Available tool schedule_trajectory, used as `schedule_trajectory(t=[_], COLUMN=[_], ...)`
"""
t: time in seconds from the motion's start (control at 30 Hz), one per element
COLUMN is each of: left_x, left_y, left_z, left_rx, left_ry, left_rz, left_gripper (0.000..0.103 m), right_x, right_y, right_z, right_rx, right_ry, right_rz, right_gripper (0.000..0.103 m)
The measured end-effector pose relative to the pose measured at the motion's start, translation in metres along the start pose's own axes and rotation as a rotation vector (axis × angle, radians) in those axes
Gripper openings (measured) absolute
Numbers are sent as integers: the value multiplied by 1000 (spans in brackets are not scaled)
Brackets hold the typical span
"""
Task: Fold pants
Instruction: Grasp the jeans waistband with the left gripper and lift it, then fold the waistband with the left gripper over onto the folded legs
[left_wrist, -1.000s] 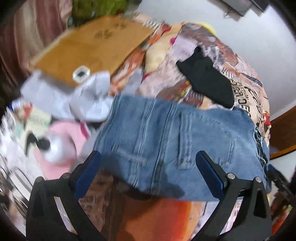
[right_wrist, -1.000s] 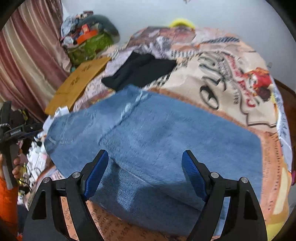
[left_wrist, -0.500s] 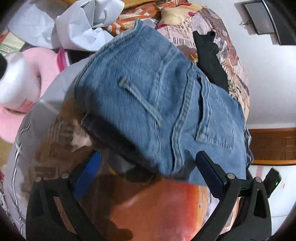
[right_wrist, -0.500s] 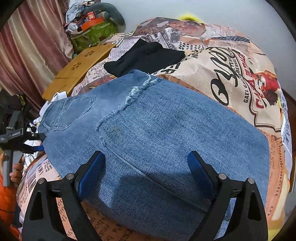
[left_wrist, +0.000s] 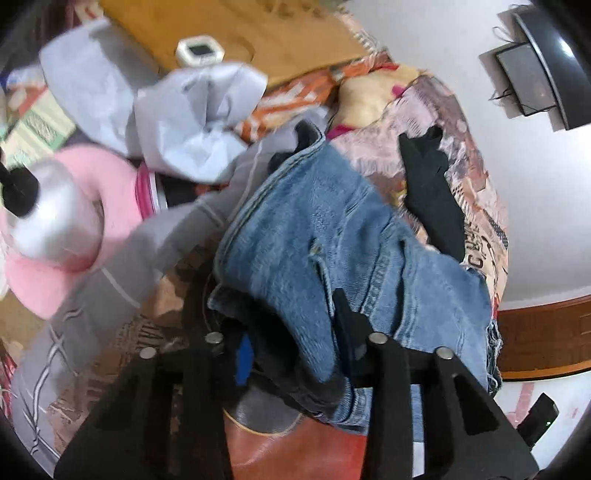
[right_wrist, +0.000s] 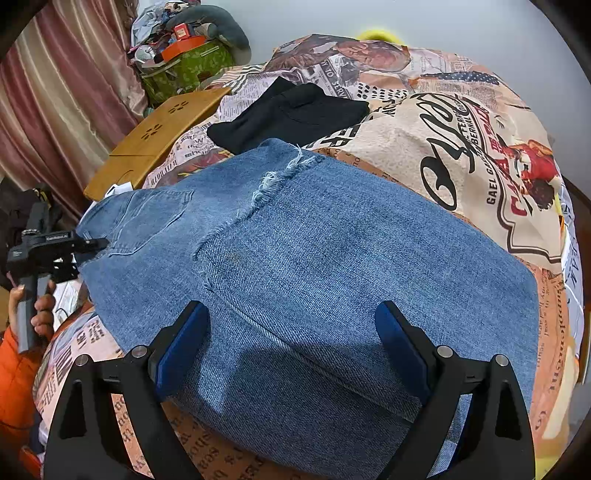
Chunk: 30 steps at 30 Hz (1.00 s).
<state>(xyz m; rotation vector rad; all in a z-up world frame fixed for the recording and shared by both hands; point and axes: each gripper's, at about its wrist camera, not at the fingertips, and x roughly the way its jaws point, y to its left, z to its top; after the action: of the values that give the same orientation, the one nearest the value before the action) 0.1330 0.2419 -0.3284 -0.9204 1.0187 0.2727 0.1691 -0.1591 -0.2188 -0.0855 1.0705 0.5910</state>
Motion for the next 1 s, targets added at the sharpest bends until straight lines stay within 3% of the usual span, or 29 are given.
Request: schedule_trajectory(t=[0.2, 0.27, 0.43, 0.53, 0.67, 0.8, 1.0], left_x=[-37, -54, -99, -124, -138, -139, -131], left_y=[-58, -75, -139, -184, -252, -311, -383], left_z=[-4, -5, -4, -8, -21, -44, -90], left_rx=[229, 291, 436, 505, 613, 737, 909], left_ry=[-165, -220, -361, -428, -464, -476, -460], left_rz=[167, 171, 129, 67, 1, -37, -129], left_gripper=[30, 30, 28, 27, 26, 25, 24], right_x=[-11, -21, -46, -62, -69, -58, -49], right_y=[-8, -16, -50, -74, -95, -109, -103], right_z=[2, 0, -13, -28, -44, -60, -70], right_rx=[39, 65, 139, 210, 254, 279, 261], right_ry=[-11, -40, -97, -135, -137, -73, -81], right_rz=[15, 18, -45, -71, -86, -51, -32], right_gripper=[91, 91, 91, 91, 91, 91, 92])
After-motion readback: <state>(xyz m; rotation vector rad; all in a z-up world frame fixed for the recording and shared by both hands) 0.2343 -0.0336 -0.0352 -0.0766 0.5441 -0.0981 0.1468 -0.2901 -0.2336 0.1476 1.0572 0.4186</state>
